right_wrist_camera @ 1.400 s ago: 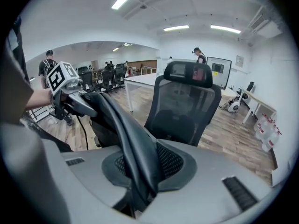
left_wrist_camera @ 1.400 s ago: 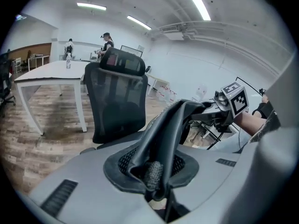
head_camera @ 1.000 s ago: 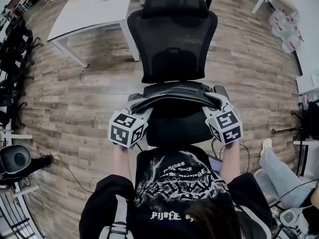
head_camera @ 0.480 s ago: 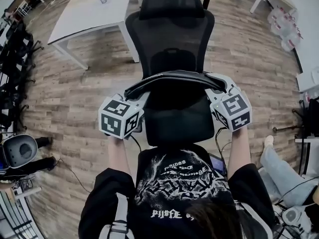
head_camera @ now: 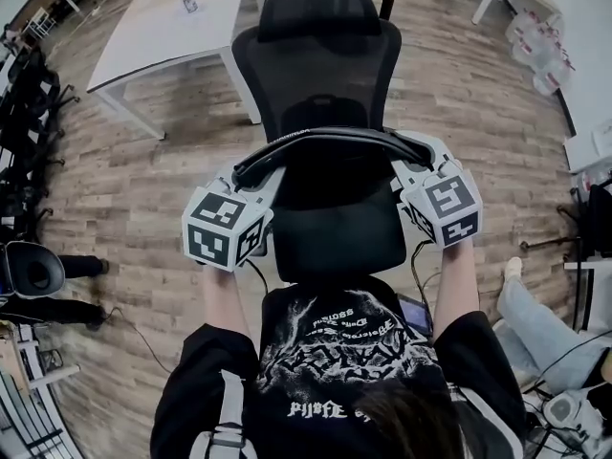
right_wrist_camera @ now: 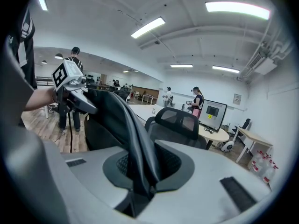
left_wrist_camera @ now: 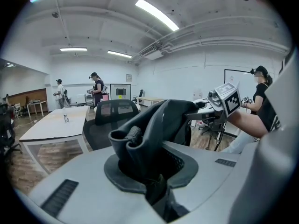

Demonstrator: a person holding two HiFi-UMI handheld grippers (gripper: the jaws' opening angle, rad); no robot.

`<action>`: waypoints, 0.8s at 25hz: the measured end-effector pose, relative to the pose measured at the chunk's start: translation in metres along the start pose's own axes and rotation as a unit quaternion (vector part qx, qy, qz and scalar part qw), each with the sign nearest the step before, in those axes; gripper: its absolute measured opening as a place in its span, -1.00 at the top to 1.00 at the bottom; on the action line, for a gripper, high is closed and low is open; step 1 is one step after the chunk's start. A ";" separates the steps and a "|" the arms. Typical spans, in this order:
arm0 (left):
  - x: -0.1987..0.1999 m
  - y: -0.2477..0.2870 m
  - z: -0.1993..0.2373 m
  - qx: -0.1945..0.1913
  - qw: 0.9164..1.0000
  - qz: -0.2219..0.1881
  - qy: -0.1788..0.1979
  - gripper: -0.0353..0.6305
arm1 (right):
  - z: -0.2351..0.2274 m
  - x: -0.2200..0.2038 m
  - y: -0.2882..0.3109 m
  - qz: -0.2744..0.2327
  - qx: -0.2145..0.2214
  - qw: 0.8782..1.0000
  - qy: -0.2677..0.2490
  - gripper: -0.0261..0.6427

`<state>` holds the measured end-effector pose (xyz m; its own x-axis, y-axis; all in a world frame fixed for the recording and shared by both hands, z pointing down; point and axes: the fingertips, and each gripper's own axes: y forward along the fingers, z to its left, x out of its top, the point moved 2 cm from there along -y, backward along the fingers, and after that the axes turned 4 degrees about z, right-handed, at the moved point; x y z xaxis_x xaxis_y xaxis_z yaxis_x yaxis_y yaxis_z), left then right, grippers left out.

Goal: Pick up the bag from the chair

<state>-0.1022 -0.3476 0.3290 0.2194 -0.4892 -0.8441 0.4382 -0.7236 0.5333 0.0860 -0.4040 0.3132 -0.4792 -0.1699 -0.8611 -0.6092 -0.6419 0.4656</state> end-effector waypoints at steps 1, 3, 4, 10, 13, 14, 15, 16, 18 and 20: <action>0.000 0.001 -0.001 0.000 1.000 0.000 -0.001 0.72 | 0.000 0.000 -0.001 0.000 -0.001 1.000 0.000 0.74; 0.000 0.001 -0.002 -0.001 1.000 0.001 -0.003 0.72 | 0.000 -0.002 -0.002 0.001 -0.002 1.000 0.000 0.75; 0.000 0.001 -0.003 -0.001 1.000 0.001 -0.004 0.72 | 0.000 -0.003 -0.003 0.001 -0.004 1.000 0.001 0.75; -0.005 0.002 -0.010 -0.005 1.000 0.005 0.001 0.72 | 0.003 -0.013 -0.008 0.007 -0.007 1.000 0.007 0.75; -0.009 0.005 -0.011 -0.015 1.000 0.005 -0.010 0.72 | 0.004 -0.019 -0.007 0.013 -0.008 1.000 0.007 0.76; -0.011 0.006 -0.012 -0.016 1.000 0.007 -0.013 0.72 | 0.005 -0.022 -0.007 0.015 -0.008 1.000 0.008 0.76; -0.014 0.007 -0.013 -0.016 1.000 0.008 -0.015 0.72 | 0.006 -0.025 -0.007 0.017 -0.006 1.000 0.009 0.76; -0.017 0.008 -0.014 -0.016 1.000 0.010 -0.016 0.72 | 0.007 -0.028 -0.007 0.018 -0.005 1.000 0.010 0.76; -0.021 0.012 -0.015 -0.019 1.000 0.016 -0.018 0.72 | 0.007 -0.033 -0.006 0.022 -0.004 1.000 0.014 0.76; -0.025 0.016 -0.013 -0.026 0.999 0.023 -0.019 0.72 | 0.009 -0.040 -0.003 0.027 -0.005 0.999 0.019 0.76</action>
<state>-0.0892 -0.3403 0.3581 0.2069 -0.5398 -0.8159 0.4727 -0.6751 0.5665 0.1014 -0.3891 0.3479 -0.4867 -0.2317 -0.8423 -0.5771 -0.6386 0.5091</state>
